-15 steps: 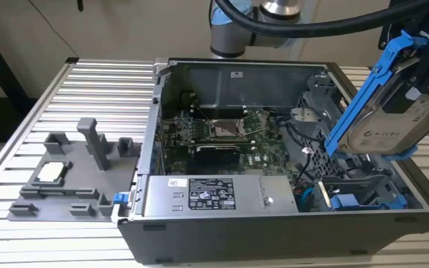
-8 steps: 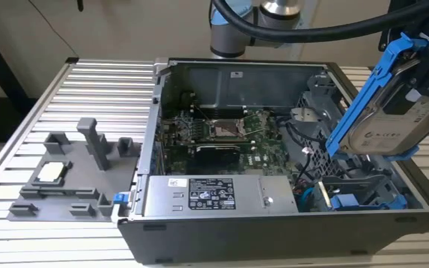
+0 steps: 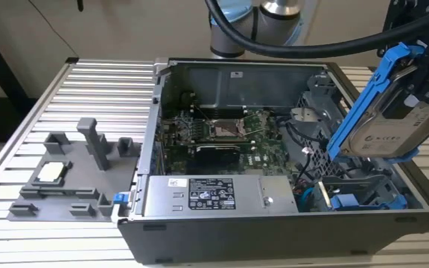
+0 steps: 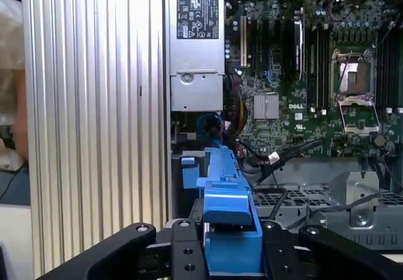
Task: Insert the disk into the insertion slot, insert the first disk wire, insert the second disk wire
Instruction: 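Insert the disk into the insertion slot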
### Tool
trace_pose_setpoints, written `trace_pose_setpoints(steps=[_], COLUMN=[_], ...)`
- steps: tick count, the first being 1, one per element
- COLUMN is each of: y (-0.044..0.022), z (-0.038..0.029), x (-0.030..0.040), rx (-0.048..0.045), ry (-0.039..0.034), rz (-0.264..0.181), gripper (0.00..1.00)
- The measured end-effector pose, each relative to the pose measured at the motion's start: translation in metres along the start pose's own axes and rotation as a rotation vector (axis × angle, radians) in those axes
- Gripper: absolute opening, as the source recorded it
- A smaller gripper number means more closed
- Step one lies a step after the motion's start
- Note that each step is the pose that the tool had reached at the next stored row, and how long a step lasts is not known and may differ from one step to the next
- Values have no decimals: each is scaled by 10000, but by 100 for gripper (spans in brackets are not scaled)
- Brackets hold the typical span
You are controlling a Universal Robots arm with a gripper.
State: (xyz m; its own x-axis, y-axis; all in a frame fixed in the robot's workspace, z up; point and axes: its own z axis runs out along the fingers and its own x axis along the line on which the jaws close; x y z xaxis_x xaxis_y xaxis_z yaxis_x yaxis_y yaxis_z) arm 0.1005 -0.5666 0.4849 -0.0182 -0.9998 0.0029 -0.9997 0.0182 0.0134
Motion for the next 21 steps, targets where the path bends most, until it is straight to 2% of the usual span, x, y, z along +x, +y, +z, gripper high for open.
trace_pose_setpoints(steps=[4, 9, 21], y=[-24, -94, -149], z=[42, 78, 167], x=[0, 0, 15], rx=[-36, -178, -179], ry=[0, 4, 9], rz=[-2, -28, -242], gripper=[33, 33, 33])
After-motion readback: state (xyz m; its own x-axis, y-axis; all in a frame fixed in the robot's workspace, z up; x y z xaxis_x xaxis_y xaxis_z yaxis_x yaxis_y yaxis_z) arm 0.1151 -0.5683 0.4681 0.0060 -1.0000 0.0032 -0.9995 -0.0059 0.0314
